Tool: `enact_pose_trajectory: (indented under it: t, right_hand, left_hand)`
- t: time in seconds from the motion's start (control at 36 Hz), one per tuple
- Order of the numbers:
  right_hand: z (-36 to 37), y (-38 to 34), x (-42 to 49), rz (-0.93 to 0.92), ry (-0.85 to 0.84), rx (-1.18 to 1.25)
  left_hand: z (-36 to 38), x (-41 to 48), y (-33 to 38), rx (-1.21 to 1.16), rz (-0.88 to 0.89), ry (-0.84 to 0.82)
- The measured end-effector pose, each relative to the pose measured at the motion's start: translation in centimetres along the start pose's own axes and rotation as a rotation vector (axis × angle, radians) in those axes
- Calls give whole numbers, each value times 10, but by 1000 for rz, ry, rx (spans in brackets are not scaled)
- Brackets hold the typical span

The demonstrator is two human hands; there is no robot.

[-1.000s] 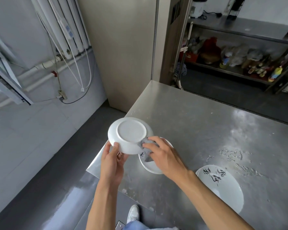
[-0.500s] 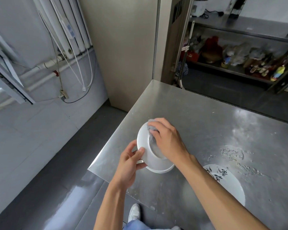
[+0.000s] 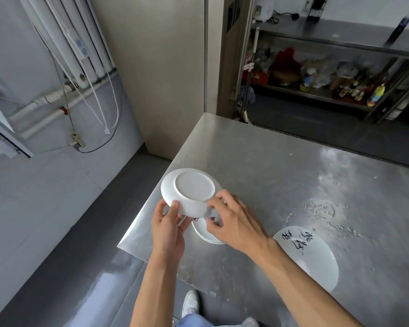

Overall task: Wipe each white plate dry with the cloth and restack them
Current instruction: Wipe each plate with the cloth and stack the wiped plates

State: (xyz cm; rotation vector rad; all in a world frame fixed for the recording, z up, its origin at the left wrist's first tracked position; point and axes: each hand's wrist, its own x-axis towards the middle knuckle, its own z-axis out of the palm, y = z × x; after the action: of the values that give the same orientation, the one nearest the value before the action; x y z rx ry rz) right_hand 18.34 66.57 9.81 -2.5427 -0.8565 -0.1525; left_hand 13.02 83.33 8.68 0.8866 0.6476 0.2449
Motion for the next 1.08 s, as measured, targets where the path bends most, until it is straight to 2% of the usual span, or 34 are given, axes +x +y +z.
enact_pose_trajectory:
  t: [0.08,0.19,0.36,0.47,0.53,0.64,0.72,0.83,0.89,0.94,1.08]
  right_hand:
    - [5,3,-4,2,-33,-120]
    - [10,5,-6,-10,37,-278]
    - [11,12,-12,-31,176,-298]
    - [10,18,-14,-13,289,-311]
    - [11,18,-14,12,288,-291]
    - [8,21,-14,189,210,-197]
    - [5,23,-13,261,205,-99]
    - [4,37,-10,512,152,84]
    - [4,48,-10,653,120,268]
    - [3,57,-12,719,117,427]
    - [-2,75,-28,837,108,570]
  left_hand:
    - [3,0,0,-10,-17,24]
    - [9,-3,-3,49,-41,24]
    - [17,-6,-7,131,-82,-20]
    - [27,-8,-9,70,-142,-30]
    - [31,-8,-10,67,-150,-18]
    - [29,-5,-12,163,-112,-29]
    - [19,0,-16,264,-41,70]
    - [3,7,-26,536,-34,146]
    - [-2,8,-30,528,-109,83]
    - [-3,8,-32,477,-182,-15]
    - [5,3,-40,463,-174,-141]
